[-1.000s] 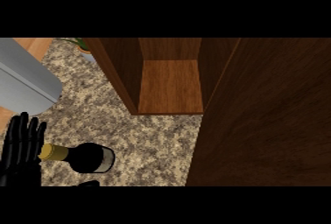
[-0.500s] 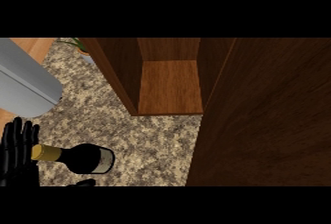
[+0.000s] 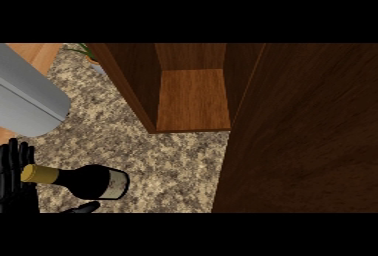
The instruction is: Pick up the wine, place it into the cabinet and close the cabinet
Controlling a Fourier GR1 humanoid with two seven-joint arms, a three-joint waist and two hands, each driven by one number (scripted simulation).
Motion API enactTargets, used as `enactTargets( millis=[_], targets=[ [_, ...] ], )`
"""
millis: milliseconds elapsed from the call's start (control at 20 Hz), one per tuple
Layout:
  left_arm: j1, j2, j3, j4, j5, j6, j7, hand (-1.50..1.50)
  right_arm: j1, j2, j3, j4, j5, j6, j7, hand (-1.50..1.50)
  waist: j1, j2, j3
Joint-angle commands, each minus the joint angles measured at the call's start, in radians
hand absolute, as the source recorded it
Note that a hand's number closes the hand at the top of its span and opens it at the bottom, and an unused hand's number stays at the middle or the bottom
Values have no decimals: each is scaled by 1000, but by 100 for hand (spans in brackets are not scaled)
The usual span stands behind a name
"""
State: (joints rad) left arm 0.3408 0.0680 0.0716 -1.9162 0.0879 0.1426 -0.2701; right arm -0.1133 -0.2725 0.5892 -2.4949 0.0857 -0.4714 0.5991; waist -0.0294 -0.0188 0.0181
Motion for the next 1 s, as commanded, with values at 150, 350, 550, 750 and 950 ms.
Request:
enactTargets(
  millis=[150,350,550,750,950],
  targets=[
    [38,-21,6,250,13,-35,-27,-150,29,-30,26,-102,54,-14,25,-150,-14,14,-22],
    [17,-20,21,299,47,-70,-60,-150,-6,-23,30,-83,45,-23,7,-150,-14,16,-23],
    [0,-24,31,355,102,-120,-79,-150,2,-52,19,-77,22,-16,-2,-150,-23,17,-24],
    [-20,-8,23,393,132,-174,-67,-150,-19,-50,5,-70,10,-29,-8,-150,-32,20,-24],
    [-12,-44,3,409,110,-162,-105,-150,-18,-63,10,-66,5,-32,-6,-150,-27,19,-23]
  ],
)
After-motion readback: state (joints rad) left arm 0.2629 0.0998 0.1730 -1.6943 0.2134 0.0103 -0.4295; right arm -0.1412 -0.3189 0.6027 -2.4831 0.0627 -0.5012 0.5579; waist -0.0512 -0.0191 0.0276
